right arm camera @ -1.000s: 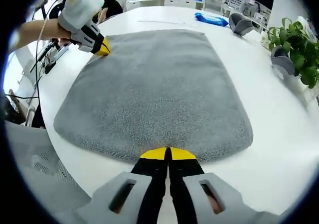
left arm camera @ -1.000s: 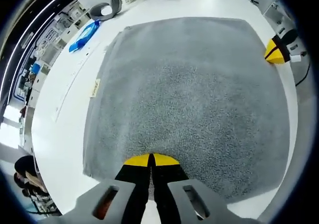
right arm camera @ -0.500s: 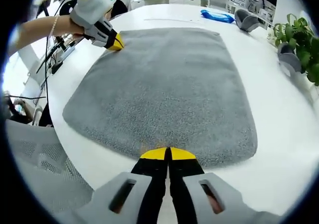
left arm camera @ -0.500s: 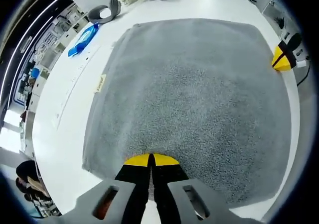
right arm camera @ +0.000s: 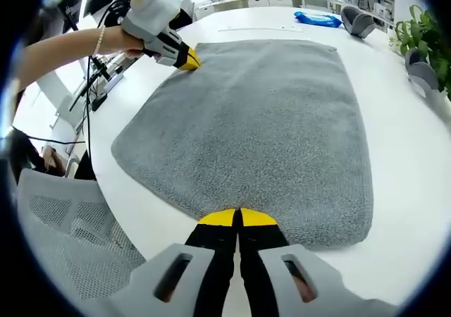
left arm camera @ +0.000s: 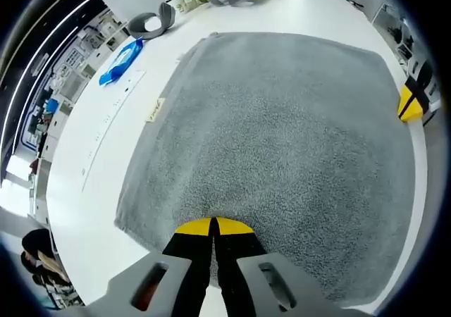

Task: Fold the towel on the table until its edges align and the towel forms a compact rectangular stack.

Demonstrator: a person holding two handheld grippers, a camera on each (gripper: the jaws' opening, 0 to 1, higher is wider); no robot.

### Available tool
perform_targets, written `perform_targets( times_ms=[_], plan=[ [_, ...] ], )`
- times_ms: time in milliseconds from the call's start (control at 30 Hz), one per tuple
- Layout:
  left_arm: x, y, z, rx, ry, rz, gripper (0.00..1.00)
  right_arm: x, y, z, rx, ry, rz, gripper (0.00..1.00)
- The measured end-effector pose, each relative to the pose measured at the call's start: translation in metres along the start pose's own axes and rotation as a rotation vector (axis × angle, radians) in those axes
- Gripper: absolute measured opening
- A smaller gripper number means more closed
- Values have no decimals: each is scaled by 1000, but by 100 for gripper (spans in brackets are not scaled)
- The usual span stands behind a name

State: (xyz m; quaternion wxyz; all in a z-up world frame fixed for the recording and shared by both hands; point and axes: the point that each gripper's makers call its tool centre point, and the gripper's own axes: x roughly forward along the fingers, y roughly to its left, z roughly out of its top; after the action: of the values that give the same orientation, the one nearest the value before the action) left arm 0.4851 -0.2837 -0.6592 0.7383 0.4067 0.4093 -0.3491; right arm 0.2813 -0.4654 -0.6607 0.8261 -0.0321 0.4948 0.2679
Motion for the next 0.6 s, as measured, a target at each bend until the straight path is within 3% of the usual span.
perform_targets(
  times_ms=[600],
  plan=[
    [2,2,4,-26,3,-25,0,3,7,-1,-128,63,-81,0]
  ],
)
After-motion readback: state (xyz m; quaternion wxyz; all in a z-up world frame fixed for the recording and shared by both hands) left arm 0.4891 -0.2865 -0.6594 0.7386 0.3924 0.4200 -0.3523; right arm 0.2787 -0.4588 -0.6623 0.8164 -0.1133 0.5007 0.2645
